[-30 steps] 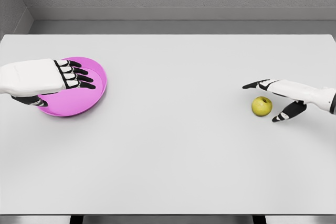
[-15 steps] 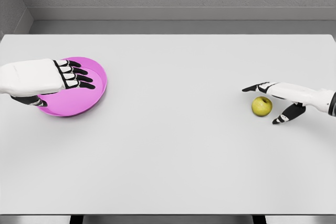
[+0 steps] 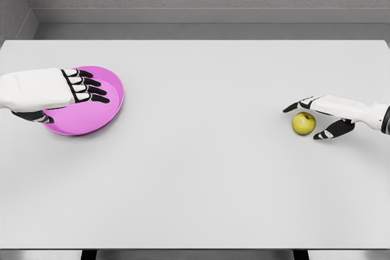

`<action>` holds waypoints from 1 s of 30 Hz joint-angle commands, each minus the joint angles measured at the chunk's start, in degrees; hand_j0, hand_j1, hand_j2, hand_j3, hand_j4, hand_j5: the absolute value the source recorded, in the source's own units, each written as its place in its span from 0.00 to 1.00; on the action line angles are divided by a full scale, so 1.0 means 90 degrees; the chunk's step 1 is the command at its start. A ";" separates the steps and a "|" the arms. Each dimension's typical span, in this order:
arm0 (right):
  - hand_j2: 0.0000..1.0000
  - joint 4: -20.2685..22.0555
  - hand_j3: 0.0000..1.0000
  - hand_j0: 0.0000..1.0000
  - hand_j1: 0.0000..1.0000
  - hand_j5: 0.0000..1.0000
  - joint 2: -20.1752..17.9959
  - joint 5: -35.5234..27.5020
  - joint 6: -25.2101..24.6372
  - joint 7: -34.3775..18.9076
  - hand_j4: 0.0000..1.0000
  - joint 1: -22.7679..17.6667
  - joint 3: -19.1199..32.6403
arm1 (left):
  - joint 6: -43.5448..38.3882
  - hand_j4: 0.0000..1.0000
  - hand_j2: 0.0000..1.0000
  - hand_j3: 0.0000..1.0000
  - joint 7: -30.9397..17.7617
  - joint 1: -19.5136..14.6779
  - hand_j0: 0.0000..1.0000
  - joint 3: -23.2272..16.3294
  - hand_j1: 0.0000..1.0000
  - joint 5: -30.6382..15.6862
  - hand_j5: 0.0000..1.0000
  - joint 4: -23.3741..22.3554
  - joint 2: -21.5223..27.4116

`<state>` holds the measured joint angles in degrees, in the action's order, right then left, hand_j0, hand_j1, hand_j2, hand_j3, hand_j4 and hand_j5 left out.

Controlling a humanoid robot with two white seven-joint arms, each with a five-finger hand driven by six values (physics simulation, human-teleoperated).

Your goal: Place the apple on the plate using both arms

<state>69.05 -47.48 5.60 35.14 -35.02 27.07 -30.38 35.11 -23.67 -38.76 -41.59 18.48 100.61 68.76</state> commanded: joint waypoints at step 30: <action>0.55 0.0003 0.55 0.55 0.55 0.55 0.0002 0.0100 -0.0016 0.0002 0.55 0.0049 -0.0013 | -0.0012 1.00 1.00 1.00 0.0003 0.0000 1.00 0.0022 1.00 -0.0032 1.00 -0.0027 0.0016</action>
<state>69.05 -47.40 6.92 35.15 -35.02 27.60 -30.53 35.11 -23.67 -38.76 -41.44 18.48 100.38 68.85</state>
